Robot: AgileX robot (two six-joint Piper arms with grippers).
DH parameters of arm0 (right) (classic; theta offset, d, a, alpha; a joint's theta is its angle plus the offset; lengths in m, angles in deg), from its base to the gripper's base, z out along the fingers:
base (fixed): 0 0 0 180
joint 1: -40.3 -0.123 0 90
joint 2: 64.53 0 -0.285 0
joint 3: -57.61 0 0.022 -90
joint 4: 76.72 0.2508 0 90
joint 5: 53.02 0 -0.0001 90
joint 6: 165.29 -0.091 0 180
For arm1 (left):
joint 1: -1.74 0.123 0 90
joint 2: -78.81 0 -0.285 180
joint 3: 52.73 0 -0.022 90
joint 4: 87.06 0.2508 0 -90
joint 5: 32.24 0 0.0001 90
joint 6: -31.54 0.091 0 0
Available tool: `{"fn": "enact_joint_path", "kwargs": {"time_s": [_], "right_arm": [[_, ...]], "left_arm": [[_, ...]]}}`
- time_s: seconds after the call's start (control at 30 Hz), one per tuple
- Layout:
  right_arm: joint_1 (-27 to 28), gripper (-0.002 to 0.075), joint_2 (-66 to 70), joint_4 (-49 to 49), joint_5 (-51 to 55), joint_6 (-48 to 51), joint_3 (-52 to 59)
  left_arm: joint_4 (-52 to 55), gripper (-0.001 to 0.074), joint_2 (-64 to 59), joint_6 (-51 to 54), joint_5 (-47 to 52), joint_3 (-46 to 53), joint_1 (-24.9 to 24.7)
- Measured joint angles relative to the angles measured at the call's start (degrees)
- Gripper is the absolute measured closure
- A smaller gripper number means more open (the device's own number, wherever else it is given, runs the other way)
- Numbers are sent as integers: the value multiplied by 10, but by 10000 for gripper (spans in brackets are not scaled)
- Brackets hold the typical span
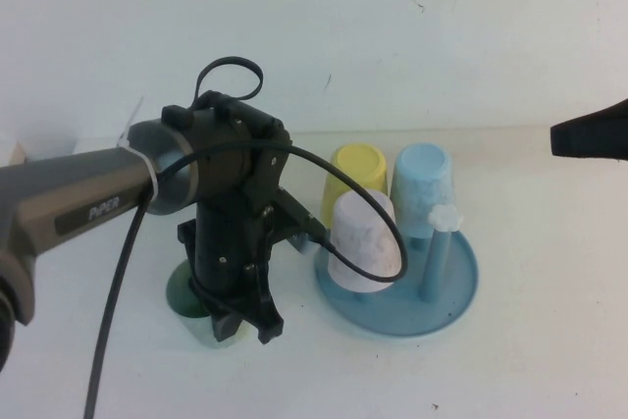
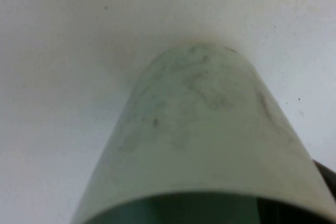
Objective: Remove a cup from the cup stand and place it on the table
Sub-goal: Place the cup on the table
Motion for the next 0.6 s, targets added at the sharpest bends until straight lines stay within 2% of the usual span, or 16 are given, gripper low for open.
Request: {"fn": "enact_joint_path", "kwargs": {"time_s": [0.2, 0.27, 0.47, 0.6], "right_arm": [[0, 67, 0, 0, 0, 0, 0], [0, 67, 0, -1, 0, 0, 0], [0, 67, 0, -1, 0, 0, 0], [0, 67, 0, -1, 0, -1, 0]], "left_arm": [[-2, 693, -2, 22, 0, -2, 0], [-2, 639, -5, 26, 0, -2, 0], [8, 399, 1, 24, 0, -2, 0], [8, 361, 27, 9, 0, -17, 0]]}}
